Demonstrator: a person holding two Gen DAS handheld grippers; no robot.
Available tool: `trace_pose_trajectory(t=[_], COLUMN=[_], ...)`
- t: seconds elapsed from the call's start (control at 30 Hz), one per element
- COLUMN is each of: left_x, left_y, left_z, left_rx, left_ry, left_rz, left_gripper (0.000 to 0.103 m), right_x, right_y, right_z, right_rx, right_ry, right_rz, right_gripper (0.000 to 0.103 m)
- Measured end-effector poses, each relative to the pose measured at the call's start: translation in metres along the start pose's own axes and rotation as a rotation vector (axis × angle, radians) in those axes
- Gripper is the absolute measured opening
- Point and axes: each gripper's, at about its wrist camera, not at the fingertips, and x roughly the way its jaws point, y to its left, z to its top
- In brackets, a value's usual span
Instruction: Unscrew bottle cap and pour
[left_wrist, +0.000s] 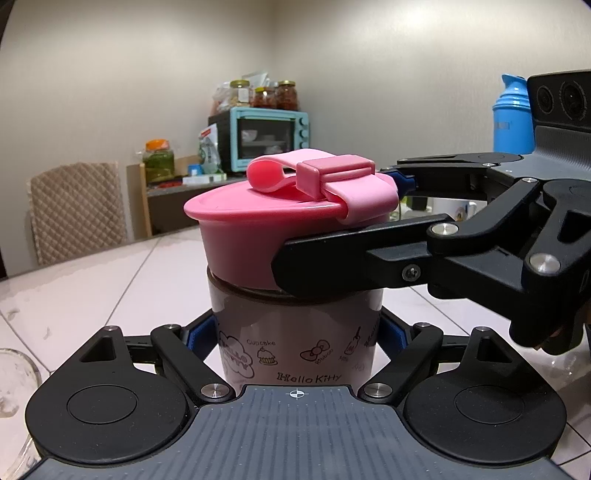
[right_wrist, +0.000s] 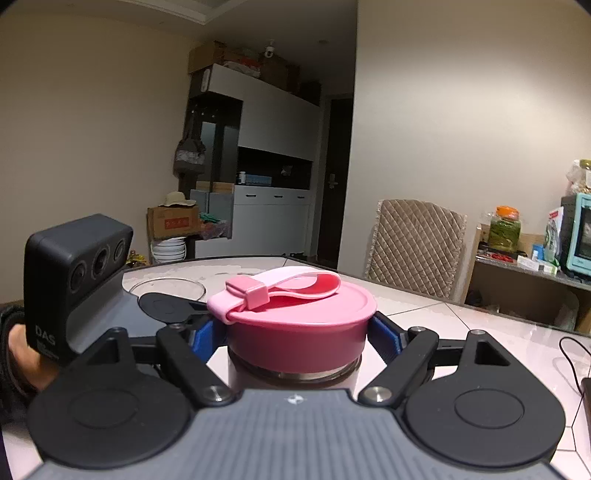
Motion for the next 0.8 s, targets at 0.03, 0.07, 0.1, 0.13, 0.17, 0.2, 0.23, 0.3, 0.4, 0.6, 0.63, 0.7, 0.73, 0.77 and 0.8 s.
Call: trace_pose_trajectory(t=[0.03,0.07,0.1,0.13,0.17,0.2,0.23,0.3,0.4,0.6,0.63,0.7,0.73,0.77,0.8], left_x=[0.0,0.0,-0.001,-0.001,-0.001,-0.001,-0.001,-0.001,-0.001,-0.001,0.0,0.0,0.0,0.0,0.0], left_y=[0.0,-0.001,-0.001,-0.001,-0.002,-0.003,-0.004,-0.004,-0.005,-0.005,-0.004,-0.003,-0.003,-0.002,-0.001], left_z=[0.0,0.0,0.0,0.0,0.0,0.0,0.0,0.0,-0.001,0.0,0.0,0.0,0.0,0.0,-0.001], left_rx=[-0.001,-0.001,0.0,0.0,0.002,0.006,0.011,0.009,0.005,0.007,0.004,0.004,0.004,0.006,0.006], left_ry=[0.0,-0.001,-0.001,-0.001,-0.001,-0.002,-0.003,-0.001,-0.001,0.004,0.003,0.002,0.002,0.001,0.002], left_rz=[-0.002,-0.002,-0.003,-0.004,-0.004,-0.001,0.003,0.005,0.009,0.003,-0.002,-0.011,-0.015,-0.025,-0.038], left_gripper=[0.09,0.09,0.09,0.09,0.09,0.09,0.09,0.09,0.09,0.089,0.089,0.089,0.089,0.089,0.089], right_x=[0.0,-0.001,-0.001,-0.001,-0.001,0.0,0.001,0.003,0.007,0.008,0.008,0.008,0.008,0.008,0.007], right_y=[0.001,0.003,0.003,0.006,0.009,0.012,0.015,0.021,0.026,0.024,0.019,0.007,0.002,-0.004,-0.01], right_z=[0.0,-0.001,-0.001,0.0,0.002,0.003,0.005,0.007,0.011,0.007,0.005,0.003,0.002,0.001,0.0], right_rx=[-0.002,0.0,0.008,0.009,0.01,0.012,0.011,0.009,0.039,0.032,0.026,0.031,0.025,0.02,0.014], right_ry=[-0.001,-0.006,-0.006,0.001,0.009,0.016,0.024,0.038,0.055,0.037,0.029,0.017,0.01,0.003,-0.005], right_rz=[-0.003,-0.01,-0.013,-0.03,-0.046,-0.063,-0.081,-0.117,-0.156,-0.152,-0.129,-0.083,-0.052,-0.021,0.011], right_gripper=[0.083,0.083,0.084,0.084,0.084,0.085,0.085,0.085,0.085,0.083,0.083,0.083,0.083,0.083,0.083])
